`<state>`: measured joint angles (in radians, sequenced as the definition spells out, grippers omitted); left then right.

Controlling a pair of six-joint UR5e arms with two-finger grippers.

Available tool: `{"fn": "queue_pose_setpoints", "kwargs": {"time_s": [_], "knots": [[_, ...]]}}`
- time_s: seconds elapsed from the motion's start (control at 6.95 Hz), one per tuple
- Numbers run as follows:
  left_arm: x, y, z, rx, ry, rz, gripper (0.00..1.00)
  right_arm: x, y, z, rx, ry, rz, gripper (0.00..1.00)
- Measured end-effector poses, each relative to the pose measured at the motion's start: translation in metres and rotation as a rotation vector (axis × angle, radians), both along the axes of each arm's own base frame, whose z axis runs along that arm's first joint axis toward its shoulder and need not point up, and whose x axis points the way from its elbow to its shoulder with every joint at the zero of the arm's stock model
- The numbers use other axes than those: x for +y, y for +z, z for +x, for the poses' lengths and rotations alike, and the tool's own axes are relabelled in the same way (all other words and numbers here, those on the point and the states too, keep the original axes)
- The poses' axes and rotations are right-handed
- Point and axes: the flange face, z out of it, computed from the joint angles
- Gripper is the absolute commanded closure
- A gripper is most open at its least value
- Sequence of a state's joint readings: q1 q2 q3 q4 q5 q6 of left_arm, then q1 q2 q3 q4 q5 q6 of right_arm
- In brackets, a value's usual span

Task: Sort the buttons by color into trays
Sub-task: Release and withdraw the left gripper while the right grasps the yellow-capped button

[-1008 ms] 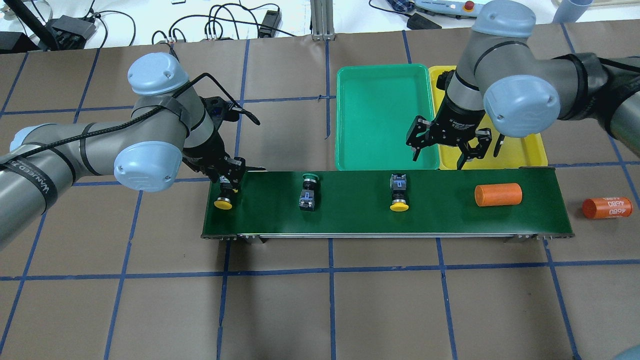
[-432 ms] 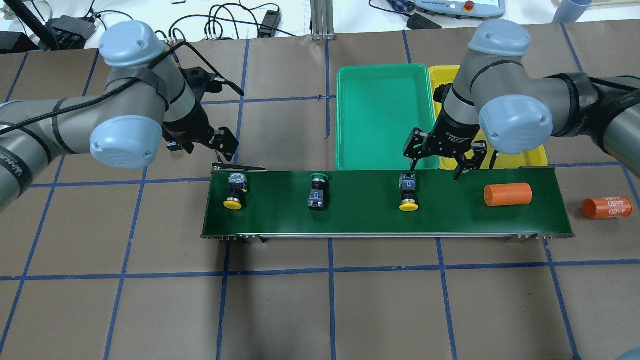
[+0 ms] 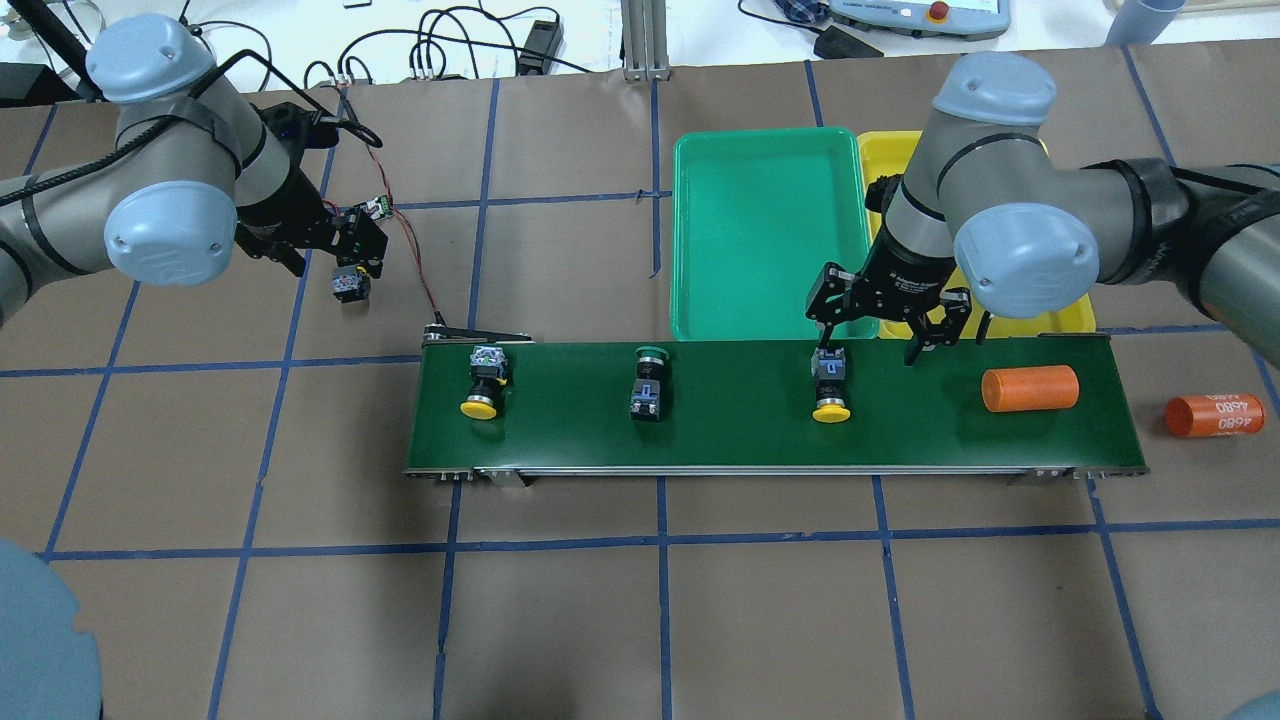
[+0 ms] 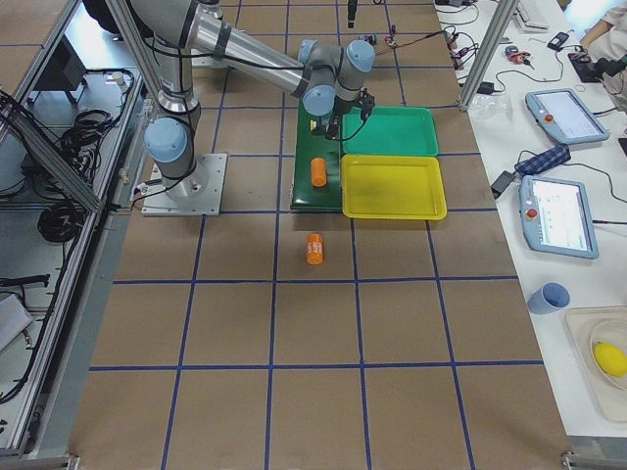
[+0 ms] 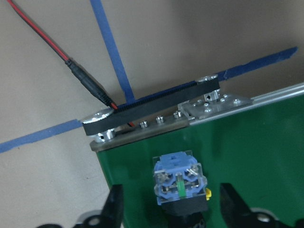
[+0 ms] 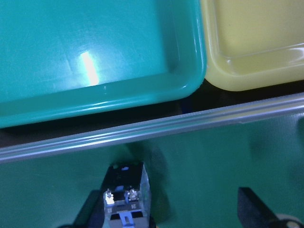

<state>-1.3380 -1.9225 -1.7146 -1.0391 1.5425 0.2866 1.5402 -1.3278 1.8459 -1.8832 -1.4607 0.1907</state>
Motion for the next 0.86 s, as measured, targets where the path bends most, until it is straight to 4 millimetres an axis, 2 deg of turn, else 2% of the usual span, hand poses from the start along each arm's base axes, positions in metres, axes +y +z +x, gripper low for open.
{"fn": "queue_pose_setpoints", "kwargs": {"time_s": [0.14,0.29,0.43,0.58,0.72,0.86], "knots": [[-0.014,-0.022,0.024,0.000,0.032,-0.003,0.00,0.000,-0.001,0.000,0.001,0.000,0.001,0.00],[-0.023,-0.046,0.040,0.004,0.052,0.004,0.00,-0.001,-0.004,0.000,0.002,0.002,0.004,0.06],[-0.030,-0.065,0.047,0.008,0.063,0.007,0.00,-0.001,-0.007,0.000,0.003,0.003,0.009,0.25],[-0.033,-0.077,0.048,0.013,0.068,0.006,0.00,-0.002,-0.009,0.000,0.002,0.003,0.014,0.50],[-0.035,-0.082,0.047,0.017,0.073,0.005,0.00,-0.002,-0.012,0.000,0.002,0.003,0.020,0.81],[-0.035,-0.086,0.047,0.019,0.076,0.007,0.00,-0.003,-0.014,-0.001,0.004,0.004,0.024,1.00]]}}
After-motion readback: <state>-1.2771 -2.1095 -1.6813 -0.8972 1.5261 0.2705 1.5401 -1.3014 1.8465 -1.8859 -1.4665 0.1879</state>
